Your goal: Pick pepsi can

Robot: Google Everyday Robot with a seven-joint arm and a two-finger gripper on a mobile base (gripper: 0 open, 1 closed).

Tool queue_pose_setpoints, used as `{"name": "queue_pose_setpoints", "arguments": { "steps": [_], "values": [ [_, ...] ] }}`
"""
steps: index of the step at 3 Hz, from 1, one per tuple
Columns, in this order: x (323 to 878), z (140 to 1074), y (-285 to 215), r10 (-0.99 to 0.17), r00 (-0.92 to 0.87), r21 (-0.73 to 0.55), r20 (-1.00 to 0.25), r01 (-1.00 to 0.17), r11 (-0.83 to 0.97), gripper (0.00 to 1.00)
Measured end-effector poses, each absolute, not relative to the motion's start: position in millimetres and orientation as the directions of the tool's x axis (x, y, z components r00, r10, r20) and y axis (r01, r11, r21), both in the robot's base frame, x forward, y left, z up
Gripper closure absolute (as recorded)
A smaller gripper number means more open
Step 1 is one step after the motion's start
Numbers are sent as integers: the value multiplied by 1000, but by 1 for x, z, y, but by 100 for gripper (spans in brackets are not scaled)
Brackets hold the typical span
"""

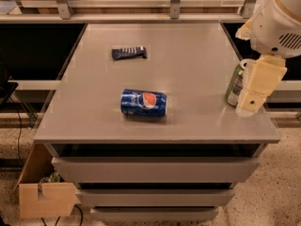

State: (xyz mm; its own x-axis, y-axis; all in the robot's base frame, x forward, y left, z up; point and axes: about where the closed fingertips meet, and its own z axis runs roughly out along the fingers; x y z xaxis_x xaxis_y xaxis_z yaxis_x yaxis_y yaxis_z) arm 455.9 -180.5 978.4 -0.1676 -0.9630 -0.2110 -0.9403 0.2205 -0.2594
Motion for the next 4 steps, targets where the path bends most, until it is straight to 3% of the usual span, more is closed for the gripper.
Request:
{"name": "queue_pose_setpoints", "arguments": {
  "steps": [2,4],
  "values": [
    [475,969,-144,-974,-112,-250,-198,-955,161,0],
    [501,923,-68,-973,-36,-170,-229,-982,76,0]
  ]
}}
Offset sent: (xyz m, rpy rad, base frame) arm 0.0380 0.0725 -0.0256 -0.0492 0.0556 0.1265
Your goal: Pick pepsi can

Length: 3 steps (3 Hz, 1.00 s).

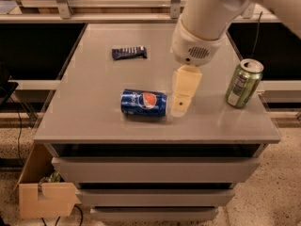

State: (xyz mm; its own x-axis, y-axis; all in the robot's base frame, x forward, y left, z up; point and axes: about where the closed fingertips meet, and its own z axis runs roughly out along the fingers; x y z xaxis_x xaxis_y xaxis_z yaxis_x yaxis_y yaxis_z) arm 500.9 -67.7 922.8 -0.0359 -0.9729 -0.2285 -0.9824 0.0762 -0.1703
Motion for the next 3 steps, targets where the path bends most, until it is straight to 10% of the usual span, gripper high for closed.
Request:
{"name": "queue_pose_setpoints", "arguments": {
  "steps": [3],
  "values": [
    [520,841,7,-958,-132,-82,-254,-984,157,0]
  ]
}}
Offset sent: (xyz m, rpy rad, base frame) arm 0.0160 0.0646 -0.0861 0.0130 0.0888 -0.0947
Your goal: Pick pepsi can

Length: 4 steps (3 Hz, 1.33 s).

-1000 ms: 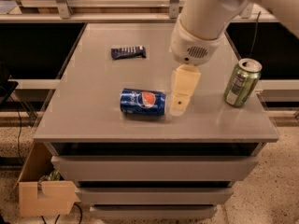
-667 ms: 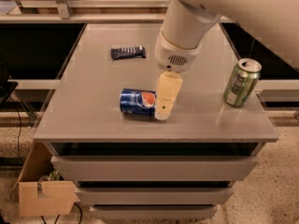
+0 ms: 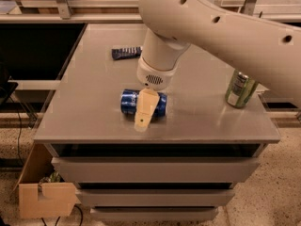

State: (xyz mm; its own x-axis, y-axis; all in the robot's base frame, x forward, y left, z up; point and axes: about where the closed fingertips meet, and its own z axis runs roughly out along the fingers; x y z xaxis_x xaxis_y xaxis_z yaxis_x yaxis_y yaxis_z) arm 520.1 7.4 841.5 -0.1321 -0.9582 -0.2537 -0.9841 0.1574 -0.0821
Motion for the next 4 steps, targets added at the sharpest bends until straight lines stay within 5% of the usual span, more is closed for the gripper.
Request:
{"name": "queue_pose_setpoints", "arguments": {
  "steps": [1,4],
  "values": [
    [521,842,8,-957,-131,-79,-259,-985,156,0],
    [519,840,9,-953,-131,-66,-273,-986,154,65]
  ]
}}
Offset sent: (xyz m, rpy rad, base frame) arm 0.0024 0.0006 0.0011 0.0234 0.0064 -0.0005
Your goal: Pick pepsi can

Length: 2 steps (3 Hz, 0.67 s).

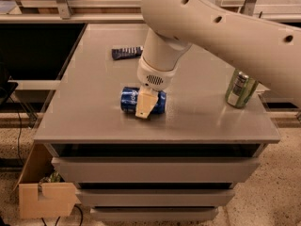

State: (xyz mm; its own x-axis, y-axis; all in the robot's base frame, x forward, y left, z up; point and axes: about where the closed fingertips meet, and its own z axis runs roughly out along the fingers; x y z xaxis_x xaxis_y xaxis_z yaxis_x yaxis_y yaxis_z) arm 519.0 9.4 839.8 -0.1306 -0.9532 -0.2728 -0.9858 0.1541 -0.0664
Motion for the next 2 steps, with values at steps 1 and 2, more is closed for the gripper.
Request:
{"name": "queue_pose_setpoints", "arguments": {
  "steps": [1,2],
  "values": [
    [520,847,7,-953,-127,-77,-275,-985,154,88],
    [522,866,4,-951,-117,-104,-285,-983,152,100]
  ]
}}
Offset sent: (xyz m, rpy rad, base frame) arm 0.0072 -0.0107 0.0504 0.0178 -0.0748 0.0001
